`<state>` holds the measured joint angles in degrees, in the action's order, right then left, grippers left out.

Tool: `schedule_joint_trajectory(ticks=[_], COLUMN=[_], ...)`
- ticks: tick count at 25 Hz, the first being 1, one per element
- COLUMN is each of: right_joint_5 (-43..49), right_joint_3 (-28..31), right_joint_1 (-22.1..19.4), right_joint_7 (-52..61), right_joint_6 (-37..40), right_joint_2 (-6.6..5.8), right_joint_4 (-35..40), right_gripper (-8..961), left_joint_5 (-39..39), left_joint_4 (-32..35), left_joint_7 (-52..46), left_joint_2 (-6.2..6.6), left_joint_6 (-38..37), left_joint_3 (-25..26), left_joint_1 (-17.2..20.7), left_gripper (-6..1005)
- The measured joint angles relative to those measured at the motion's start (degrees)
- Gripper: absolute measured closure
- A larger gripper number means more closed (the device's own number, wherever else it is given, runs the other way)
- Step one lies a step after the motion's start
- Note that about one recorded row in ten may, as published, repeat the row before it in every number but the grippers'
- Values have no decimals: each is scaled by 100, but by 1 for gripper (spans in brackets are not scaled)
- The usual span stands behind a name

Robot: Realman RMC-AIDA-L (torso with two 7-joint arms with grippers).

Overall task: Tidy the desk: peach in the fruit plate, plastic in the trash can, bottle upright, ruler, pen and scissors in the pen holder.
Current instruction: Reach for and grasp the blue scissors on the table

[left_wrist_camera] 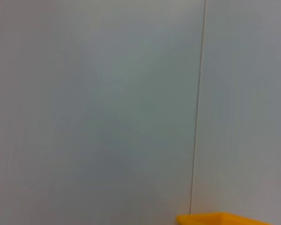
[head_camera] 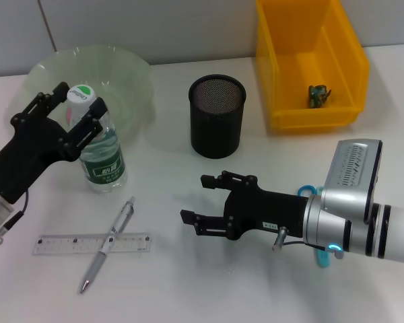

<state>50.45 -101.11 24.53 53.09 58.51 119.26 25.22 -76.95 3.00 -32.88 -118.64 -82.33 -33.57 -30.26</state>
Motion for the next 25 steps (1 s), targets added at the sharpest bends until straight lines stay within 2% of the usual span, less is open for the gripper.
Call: schedule_joint_trajectory(ticks=[1, 4, 6, 7, 13, 15, 17, 18, 19, 21, 23, 25], right_joint_5=[0, 0, -2, -12, -15, -3, 2, 2, 2, 2, 2, 5], right_joint_3=[-1, 1, 3, 10, 203, 363, 685, 685, 793, 1023, 1219, 1395], right_joint_1=[-4, -16, -19, -29, -89, -128, -250, -250, -317, -461, -585, -686], right_joint_7=[0, 0, -1, -19, -40, -48, -141, -141, -215, -406, -542, -614], right_joint_6=[0, 4, 9, 14, 159, 350, 734, 734, 862, 1153, 1407, 1693], right_joint_2=[0, 0, -5, -9, -9, -12, -28, -28, -33, -33, -36, -59], right_joint_4=[0, 0, 3, 10, 36, 33, 22, 22, 22, 32, 37, 35], right_gripper=[147, 147, 147, 147, 147, 147, 148, 148, 148, 148, 148, 148], left_joint_5=[-5, -7, -7, -15, -19, -23, -23, -27, -31, -32, -56, -135], left_joint_4=[17, 250, 250, 577, 890, 1718, 1718, 2050, 2166, 2184, 2215, 2263], left_joint_7=[-30, -238, -238, -641, -992, -1956, -1956, -2385, -2650, -2703, -2969, -3074], left_joint_2=[5, 15, 15, 23, 37, 66, 66, 125, 238, 266, 425, 472], left_joint_6=[-90, -379, -379, -509, -697, -1009, -1009, -1094, -1201, -1228, -1405, -1491], left_joint_3=[-5, -9, -9, -30, -129, -779, -779, -1208, -1552, -1628, -1976, -2078], left_joint_1=[36, 225, 225, 386, 553, 904, 904, 1063, 1117, 1127, 1133, 1133], left_gripper=[394, 186, 186, 186, 186, 187, 187, 187, 187, 187, 187, 186])
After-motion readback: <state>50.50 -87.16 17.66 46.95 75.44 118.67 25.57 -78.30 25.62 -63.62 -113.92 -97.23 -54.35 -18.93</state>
